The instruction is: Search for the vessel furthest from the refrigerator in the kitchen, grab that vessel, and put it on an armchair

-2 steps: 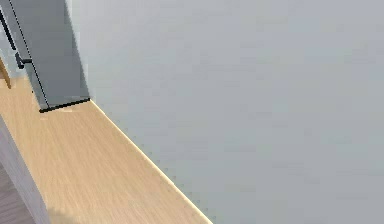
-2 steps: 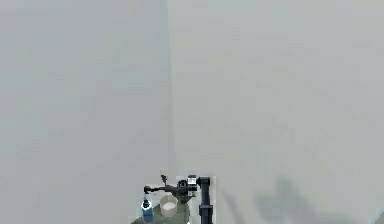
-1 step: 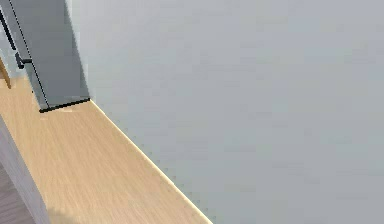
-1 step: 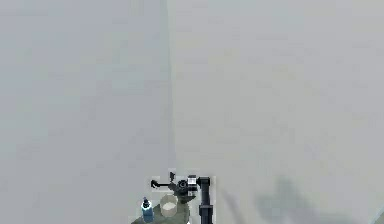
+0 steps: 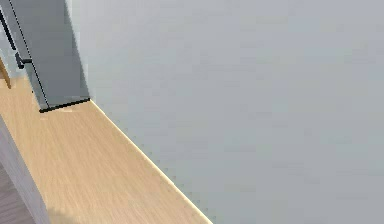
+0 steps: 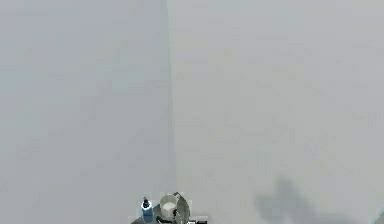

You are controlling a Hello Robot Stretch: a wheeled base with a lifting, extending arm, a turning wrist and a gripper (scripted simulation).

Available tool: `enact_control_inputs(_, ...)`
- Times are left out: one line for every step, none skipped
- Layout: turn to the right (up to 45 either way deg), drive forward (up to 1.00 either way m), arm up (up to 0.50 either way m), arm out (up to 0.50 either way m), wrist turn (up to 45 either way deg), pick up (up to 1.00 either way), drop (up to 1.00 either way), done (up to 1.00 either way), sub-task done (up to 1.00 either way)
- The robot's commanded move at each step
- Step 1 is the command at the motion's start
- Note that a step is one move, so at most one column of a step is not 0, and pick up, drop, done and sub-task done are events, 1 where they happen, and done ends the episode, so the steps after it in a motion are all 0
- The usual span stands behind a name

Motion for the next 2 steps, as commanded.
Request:
enact_control_inputs(0.0,0.0,0.0,0.0,0.0,1.0,0.0,0.0,0.0)
enact_control_inputs(0.0,0.0,0.1,0.0,0.0,0.0,0.0,0.0,0.0)
